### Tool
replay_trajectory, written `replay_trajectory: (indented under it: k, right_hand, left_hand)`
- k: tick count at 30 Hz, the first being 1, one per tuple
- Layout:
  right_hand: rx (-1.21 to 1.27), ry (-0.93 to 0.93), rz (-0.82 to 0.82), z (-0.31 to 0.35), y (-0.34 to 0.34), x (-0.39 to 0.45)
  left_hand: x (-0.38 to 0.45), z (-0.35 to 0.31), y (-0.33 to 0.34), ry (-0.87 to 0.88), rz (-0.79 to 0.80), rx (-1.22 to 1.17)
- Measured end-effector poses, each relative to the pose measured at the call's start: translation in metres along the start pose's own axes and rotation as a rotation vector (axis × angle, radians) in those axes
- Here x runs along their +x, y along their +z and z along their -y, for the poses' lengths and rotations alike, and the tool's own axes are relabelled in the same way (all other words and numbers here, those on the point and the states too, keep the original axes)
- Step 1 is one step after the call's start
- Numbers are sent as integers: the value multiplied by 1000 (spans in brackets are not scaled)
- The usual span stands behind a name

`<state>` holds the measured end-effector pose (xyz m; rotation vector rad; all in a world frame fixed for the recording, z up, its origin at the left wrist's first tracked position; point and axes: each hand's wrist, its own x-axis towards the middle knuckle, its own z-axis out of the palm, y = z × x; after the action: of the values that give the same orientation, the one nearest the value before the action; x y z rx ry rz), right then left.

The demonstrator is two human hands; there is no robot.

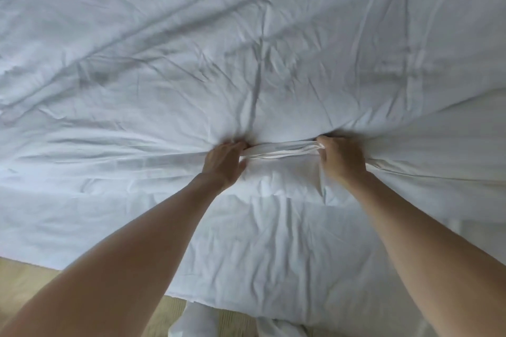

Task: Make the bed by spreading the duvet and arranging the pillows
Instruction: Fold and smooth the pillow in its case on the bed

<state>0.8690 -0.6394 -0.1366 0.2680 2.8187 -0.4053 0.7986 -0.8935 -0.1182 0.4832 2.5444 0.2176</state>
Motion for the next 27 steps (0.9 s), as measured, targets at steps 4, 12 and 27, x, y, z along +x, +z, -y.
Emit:
replay_trajectory:
  k: [4, 12, 27]
  right_hand:
    - [-77, -51, 51, -6, 3, 0]
    - [-130, 109, -56, -12, -18, -63]
    - [-117, 72, -45, -30, -27, -155]
  left_hand:
    - [2, -6, 4, -2, 1, 64]
    - [-53, -49, 29, 213, 73, 115]
    - [-65, -120, 33, 511, 23, 20]
